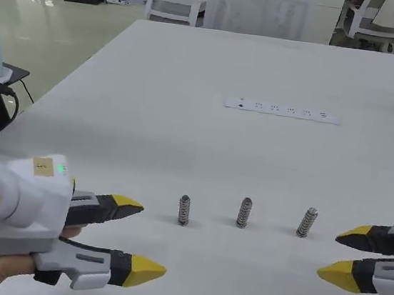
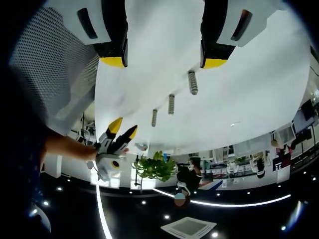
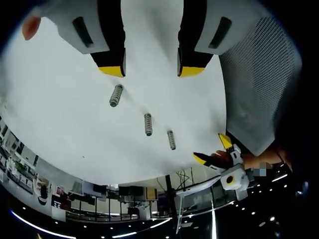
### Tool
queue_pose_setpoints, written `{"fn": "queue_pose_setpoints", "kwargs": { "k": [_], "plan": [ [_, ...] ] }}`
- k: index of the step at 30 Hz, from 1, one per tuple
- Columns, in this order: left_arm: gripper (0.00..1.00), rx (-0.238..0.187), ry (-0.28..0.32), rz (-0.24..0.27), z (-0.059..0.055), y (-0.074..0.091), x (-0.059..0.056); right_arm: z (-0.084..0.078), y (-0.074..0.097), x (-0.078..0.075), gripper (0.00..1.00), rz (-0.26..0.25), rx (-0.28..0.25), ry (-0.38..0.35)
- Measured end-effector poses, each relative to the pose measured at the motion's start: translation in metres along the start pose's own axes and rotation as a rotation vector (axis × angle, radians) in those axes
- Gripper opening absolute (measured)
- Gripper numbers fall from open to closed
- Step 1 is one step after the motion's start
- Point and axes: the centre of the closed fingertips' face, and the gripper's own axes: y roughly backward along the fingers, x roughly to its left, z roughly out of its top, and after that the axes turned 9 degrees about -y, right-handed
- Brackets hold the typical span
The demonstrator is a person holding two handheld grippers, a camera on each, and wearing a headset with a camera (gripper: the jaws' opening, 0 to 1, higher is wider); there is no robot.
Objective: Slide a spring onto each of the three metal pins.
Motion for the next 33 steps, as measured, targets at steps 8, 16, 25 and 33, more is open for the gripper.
{"fn": "queue_pose_setpoints", "kwargs": {
  "k": [8, 16, 25, 33],
  "plan": [
    [0.54, 0.002, 0.011, 0.009, -0.002, 0.000, 0.004, 0.005, 0.005, -0.010, 0.50, -0.029, -0.065, -0.023],
    [0.56, 0.001, 0.022, 0.017, -0.003, -0.001, 0.006, 0.009, 0.008, -0.015, 0.58, -0.045, -0.107, -0.033],
    [0.62, 0.001, 0.044, 0.027, -0.006, -0.003, 0.009, 0.008, 0.006, -0.014, 0.63, -0.044, -0.122, -0.030],
    [0.67, -0.005, 0.054, 0.036, -0.004, -0.003, 0.010, 0.011, 0.009, -0.017, 0.66, -0.056, -0.160, -0.028]
  ]
}}
